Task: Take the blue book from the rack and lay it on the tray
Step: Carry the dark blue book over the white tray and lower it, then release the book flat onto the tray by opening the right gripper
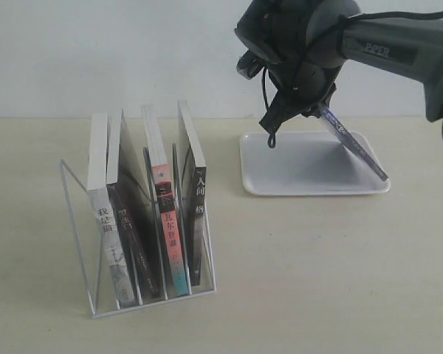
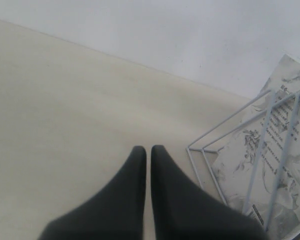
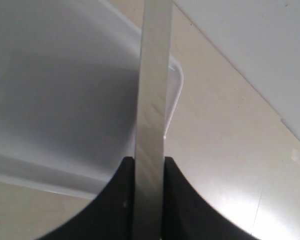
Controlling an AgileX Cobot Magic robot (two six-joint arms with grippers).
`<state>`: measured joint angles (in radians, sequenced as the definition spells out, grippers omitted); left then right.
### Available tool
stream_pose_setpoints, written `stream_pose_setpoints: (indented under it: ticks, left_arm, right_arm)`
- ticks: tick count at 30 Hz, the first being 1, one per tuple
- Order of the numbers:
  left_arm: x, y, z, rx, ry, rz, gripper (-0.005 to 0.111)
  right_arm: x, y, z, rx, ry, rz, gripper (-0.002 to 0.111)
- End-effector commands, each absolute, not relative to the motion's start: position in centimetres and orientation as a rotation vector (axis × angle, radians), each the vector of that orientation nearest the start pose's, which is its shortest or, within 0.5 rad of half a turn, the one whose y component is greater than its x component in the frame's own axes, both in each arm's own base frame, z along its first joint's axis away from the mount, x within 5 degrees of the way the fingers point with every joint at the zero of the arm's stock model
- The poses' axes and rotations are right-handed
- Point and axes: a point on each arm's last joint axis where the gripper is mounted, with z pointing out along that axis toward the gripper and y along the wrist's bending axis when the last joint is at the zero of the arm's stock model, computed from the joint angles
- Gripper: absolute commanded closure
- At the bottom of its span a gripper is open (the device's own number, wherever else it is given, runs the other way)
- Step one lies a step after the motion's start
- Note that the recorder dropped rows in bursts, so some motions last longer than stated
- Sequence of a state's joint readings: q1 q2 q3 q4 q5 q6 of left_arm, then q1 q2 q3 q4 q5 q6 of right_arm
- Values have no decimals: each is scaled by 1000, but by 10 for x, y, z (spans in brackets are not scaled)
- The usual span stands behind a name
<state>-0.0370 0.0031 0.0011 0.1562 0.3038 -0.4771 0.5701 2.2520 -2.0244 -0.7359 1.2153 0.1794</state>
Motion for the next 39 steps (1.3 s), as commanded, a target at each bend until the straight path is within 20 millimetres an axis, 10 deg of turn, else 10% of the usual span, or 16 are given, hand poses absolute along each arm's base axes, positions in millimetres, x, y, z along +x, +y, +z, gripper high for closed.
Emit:
stream_pose_setpoints:
  ticks: [1, 11, 18, 31, 36, 39]
  left_arm:
    - [55, 2, 187, -289, 1754, -222, 103]
    - [55, 2, 187, -289, 1754, -222, 103]
    - [55, 2, 187, -289, 1754, -222, 103]
    - [55, 2, 187, -289, 1754, -222, 103]
    - [55, 2, 187, -289, 1754, -222, 103]
    - [55, 2, 187, -289, 1754, -222, 103]
  right_arm:
    - [443, 211, 236, -744, 2420, -838, 109]
    - [449, 217, 227, -706, 2387, -769, 106]
    - [447, 216, 228, -616, 2413, -754, 51]
    - [412, 241, 291, -525, 2320, -624, 53]
    - [407, 236, 295, -499, 2350, -660, 102]
    - [406, 236, 299, -505, 2338, -664, 108]
